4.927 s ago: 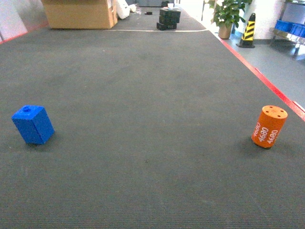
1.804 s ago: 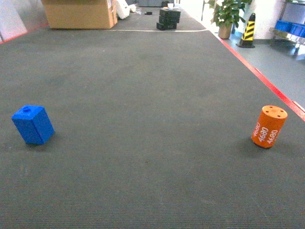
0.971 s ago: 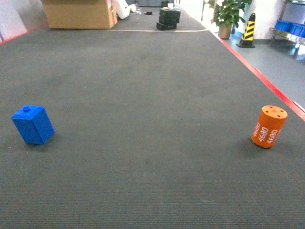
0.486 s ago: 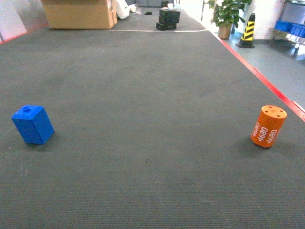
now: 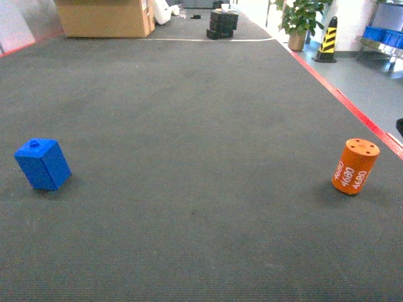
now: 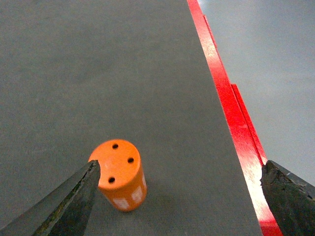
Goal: Sort blue parts and orange caps into right shelf containers
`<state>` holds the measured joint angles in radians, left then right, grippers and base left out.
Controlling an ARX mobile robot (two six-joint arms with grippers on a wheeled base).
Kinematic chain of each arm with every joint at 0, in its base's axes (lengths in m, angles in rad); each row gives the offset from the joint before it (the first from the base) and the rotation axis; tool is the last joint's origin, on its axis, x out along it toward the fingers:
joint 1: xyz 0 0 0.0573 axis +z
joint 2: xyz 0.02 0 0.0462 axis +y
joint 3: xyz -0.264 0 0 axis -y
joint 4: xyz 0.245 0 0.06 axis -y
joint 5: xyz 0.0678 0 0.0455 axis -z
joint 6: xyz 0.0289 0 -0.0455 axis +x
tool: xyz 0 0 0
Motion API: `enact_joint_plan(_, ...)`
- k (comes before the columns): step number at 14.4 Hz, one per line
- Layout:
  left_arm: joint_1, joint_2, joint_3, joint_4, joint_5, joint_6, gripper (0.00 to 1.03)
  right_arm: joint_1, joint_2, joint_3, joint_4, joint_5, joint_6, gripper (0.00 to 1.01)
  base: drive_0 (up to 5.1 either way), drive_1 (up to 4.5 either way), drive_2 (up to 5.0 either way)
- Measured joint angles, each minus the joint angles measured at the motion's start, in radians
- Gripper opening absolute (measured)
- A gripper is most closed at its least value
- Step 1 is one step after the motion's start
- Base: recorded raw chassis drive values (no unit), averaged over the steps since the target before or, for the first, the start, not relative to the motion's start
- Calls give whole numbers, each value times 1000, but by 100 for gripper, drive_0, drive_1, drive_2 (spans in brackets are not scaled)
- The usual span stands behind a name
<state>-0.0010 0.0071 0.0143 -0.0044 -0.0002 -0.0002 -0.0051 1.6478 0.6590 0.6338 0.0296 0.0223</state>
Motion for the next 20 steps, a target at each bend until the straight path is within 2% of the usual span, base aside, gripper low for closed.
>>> enact_joint_plan(4, 0, 0, 0, 0, 0, 0, 98, 60, 182, 208, -87, 22, 0, 98, 0, 0, 0)
enact_joint_plan(6, 0, 0, 0, 0, 0, 0, 98, 85, 252, 264, -126, 39, 1, 98, 0, 0, 0)
enact_joint_plan(8, 0, 0, 0, 0, 0, 0, 98, 108, 342, 340, -188, 79, 15, 98, 0, 0, 0)
enact_joint_plan(10, 0, 0, 0, 0, 0, 0, 98, 125, 372, 346, -211, 124, 16, 97, 0, 0, 0)
enact_joint_plan(12, 0, 0, 0, 0, 0, 0, 98, 129, 397, 346, -188, 140, 21, 75, 0, 0, 0)
enact_joint_plan(15, 0, 0, 0, 0, 0, 0, 98, 129, 365, 284, -131, 142, 31, 44, 0, 0, 0)
enact_joint_plan(18, 0, 0, 0, 0, 0, 0, 98, 129, 119, 98, -77, 106, 37, 43, 0, 0, 0)
enact_joint_plan(20, 0, 0, 0, 0, 0, 0, 98, 130, -137, -62, -75, 105, 50, 43, 0, 0, 0)
